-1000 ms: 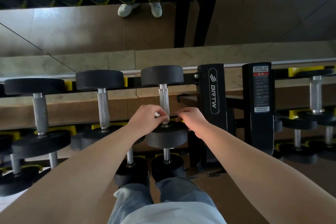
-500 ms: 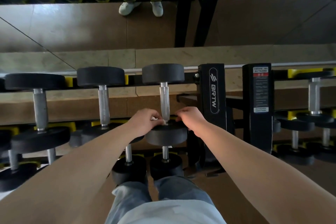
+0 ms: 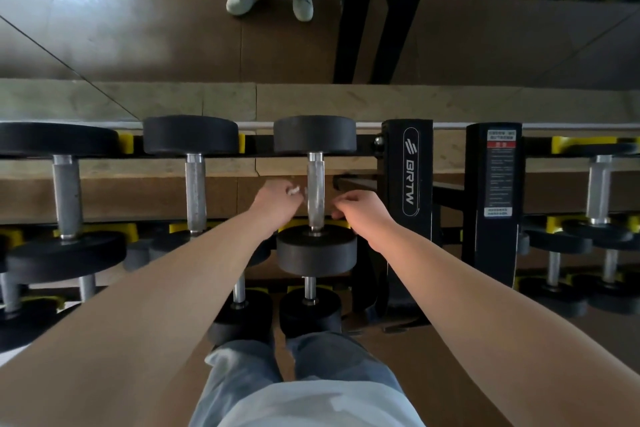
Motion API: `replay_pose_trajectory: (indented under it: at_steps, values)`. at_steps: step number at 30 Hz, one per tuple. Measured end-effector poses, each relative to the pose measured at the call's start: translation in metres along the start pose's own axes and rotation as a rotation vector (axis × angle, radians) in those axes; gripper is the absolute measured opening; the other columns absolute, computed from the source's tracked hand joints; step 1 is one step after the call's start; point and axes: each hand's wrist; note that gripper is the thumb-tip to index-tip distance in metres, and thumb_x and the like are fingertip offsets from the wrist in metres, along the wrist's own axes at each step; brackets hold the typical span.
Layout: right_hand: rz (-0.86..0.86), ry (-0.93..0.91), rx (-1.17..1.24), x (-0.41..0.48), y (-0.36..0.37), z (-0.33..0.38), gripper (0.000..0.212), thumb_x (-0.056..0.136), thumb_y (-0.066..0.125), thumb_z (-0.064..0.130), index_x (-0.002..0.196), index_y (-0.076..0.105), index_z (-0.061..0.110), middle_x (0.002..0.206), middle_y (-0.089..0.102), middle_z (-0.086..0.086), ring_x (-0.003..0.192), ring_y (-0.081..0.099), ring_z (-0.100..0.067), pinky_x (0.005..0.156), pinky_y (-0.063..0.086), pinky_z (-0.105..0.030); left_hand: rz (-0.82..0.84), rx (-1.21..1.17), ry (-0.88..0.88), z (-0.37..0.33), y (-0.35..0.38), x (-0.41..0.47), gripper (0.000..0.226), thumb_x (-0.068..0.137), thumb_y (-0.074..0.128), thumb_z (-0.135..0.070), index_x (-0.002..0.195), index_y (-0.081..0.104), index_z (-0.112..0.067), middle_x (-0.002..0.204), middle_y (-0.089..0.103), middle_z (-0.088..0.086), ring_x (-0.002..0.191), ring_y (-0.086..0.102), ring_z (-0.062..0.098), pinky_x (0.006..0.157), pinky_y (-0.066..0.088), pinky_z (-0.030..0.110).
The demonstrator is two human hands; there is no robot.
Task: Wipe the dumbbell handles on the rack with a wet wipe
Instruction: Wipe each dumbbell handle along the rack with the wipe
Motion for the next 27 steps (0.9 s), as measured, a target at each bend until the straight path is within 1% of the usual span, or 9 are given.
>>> replay_pose_trajectory:
  at_steps: [2, 4, 8, 11, 13, 15, 20, 24, 27]
  values:
    - [-0.009, 0.007, 0.024, 0.003, 0.001, -0.003, 0.016, 0.101, 0.056, 0.021, 0.103, 0.071, 0.024, 0.096, 0.075, 0.001, 0.098, 0.068, -0.019, 0.088, 0.055, -0.036, 0.14, 0.243, 0.029, 0.014, 0.003, -0.004, 0.02, 0.103, 0.058, -0.026, 0.105, 0.069, -0.01, 0.083, 0.064, 0.001, 0.074, 0.062, 0.013, 0.062, 0.045, 0.025]
    - [-0.014, 0.019, 0.038, 0.006, 0.004, -0.003, 0.017, 0.1, 0.056, 0.02, 0.103, 0.073, 0.022, 0.096, 0.075, 0.0, 0.1, 0.067, -0.019, 0.098, 0.054, -0.041, 0.193, 0.317, 0.043, 0.021, 0.002, -0.003, 0.022, 0.103, 0.059, -0.027, 0.114, 0.068, -0.011, 0.089, 0.066, 0.0, 0.08, 0.065, 0.012, 0.066, 0.047, 0.025]
    - [-0.015, 0.017, -0.009, 0.009, 0.007, 0.0, 0.018, 0.1, 0.056, 0.018, 0.094, 0.071, 0.027, 0.096, 0.074, 0.0, 0.101, 0.066, -0.02, 0.099, 0.053, -0.043, 0.057, -0.035, -0.014, 0.004, -0.006, 0.011, 0.011, 0.099, 0.062, -0.019, 0.11, 0.063, -0.017, 0.089, 0.064, 0.001, 0.077, 0.06, 0.012, 0.063, 0.045, 0.024]
    - [-0.008, 0.036, -0.013, 0.011, 0.007, 0.002, 0.017, 0.1, 0.056, 0.019, 0.106, 0.072, 0.024, 0.094, 0.075, 0.001, 0.092, 0.066, -0.016, 0.088, 0.055, -0.038, -0.091, -0.316, -0.047, -0.012, -0.012, 0.029, 0.006, 0.1, 0.061, -0.021, 0.104, 0.062, -0.016, 0.087, 0.062, 0.005, 0.071, 0.056, 0.014, 0.061, 0.045, 0.025]
    - [-0.009, 0.048, -0.002, 0.01, 0.006, 0.002, 0.019, 0.101, 0.056, 0.019, 0.111, 0.072, 0.022, 0.094, 0.075, 0.001, 0.076, 0.06, -0.012, 0.069, 0.048, -0.03, -0.083, -0.33, -0.03, -0.013, -0.011, 0.034, 0.016, 0.102, 0.059, -0.023, 0.115, 0.062, -0.015, 0.086, 0.062, 0.005, 0.071, 0.055, 0.014, 0.06, 0.045, 0.026]
    - [-0.017, 0.063, 0.002, 0.01, 0.005, 0.003, 0.021, 0.101, 0.055, 0.019, 0.116, 0.071, 0.02, 0.094, 0.075, -0.001, 0.065, 0.052, -0.01, 0.06, 0.038, -0.026, 0.004, -0.27, -0.041, -0.005, -0.007, 0.029, 0.028, 0.104, 0.055, -0.023, 0.131, 0.059, -0.016, 0.086, 0.062, 0.003, 0.069, 0.054, 0.013, 0.058, 0.045, 0.025]
    - [-0.017, 0.073, 0.007, 0.008, 0.004, 0.003, 0.022, 0.102, 0.054, 0.019, 0.116, 0.071, 0.02, 0.094, 0.075, -0.001, 0.064, 0.052, -0.009, 0.057, 0.036, -0.025, 0.317, 0.152, -0.066, 0.018, -0.001, 0.011, 0.035, 0.106, 0.052, -0.028, 0.14, 0.055, -0.027, 0.09, 0.064, 0.002, 0.08, 0.059, 0.015, 0.067, 0.046, 0.028]
    - [-0.016, 0.056, 0.009, 0.008, 0.001, 0.005, 0.017, 0.102, 0.053, 0.019, 0.097, 0.069, 0.025, 0.095, 0.075, -0.003, 0.063, 0.05, -0.011, 0.058, 0.036, -0.026, 0.201, -0.081, -0.037, 0.005, -0.009, 0.031, 0.01, 0.104, 0.055, -0.028, 0.11, 0.063, -0.027, 0.08, 0.061, 0.002, 0.073, 0.056, 0.02, 0.068, 0.047, 0.029]
    - [-0.002, 0.041, 0.015, 0.008, -0.003, 0.003, 0.017, 0.105, 0.054, 0.025, 0.107, 0.071, 0.024, 0.09, 0.075, 0.0, 0.068, 0.055, -0.012, 0.061, 0.041, -0.027, 0.122, -0.324, -0.001, -0.005, -0.021, 0.057, 0.017, 0.102, 0.058, -0.024, 0.118, 0.064, -0.02, 0.076, 0.06, 0.002, 0.07, 0.051, 0.021, 0.063, 0.044, 0.032]
Point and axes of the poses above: each hand's wrist, its own x-axis towards the middle knuckle, its own y-axis out of the palm, z = x × y
